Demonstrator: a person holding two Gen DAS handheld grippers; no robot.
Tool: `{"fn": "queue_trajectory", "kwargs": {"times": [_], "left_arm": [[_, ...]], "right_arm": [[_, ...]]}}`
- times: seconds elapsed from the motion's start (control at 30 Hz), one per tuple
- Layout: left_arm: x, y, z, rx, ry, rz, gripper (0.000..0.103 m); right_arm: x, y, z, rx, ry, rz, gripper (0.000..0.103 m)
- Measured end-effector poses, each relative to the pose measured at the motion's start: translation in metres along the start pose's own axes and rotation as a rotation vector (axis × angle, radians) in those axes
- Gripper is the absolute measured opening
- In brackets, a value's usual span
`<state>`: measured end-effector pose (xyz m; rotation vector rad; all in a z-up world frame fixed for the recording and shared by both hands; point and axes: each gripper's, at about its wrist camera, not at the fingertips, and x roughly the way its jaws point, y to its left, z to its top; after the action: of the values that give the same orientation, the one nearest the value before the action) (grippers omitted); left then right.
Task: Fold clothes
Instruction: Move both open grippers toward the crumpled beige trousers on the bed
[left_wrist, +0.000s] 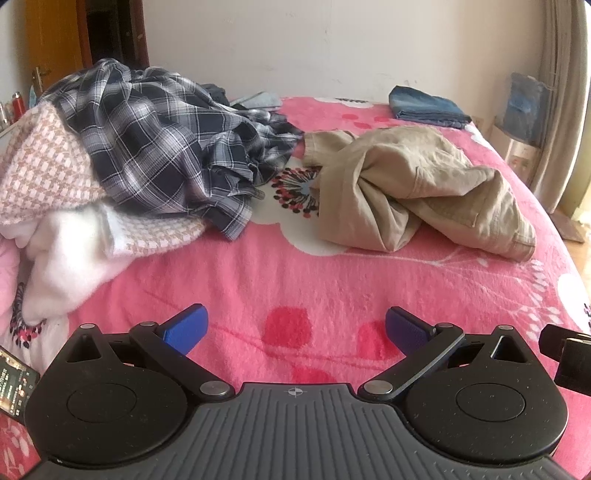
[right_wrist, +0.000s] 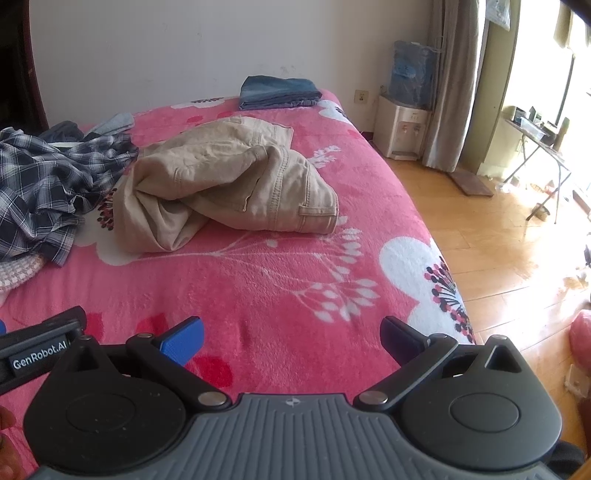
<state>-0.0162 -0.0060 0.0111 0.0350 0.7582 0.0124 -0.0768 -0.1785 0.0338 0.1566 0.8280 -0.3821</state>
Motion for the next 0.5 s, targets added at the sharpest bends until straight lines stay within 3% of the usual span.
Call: {"fn": "queue_trajectory", "kwargs": {"times": [0.5], "left_arm": [[0.0028,0.002,-0.0025,0.005,0.007,0.005,0.103]], "right_arm": [[0.0021,0.0043,-0.0009,0.006,0.009,0.007,0.103]]}}
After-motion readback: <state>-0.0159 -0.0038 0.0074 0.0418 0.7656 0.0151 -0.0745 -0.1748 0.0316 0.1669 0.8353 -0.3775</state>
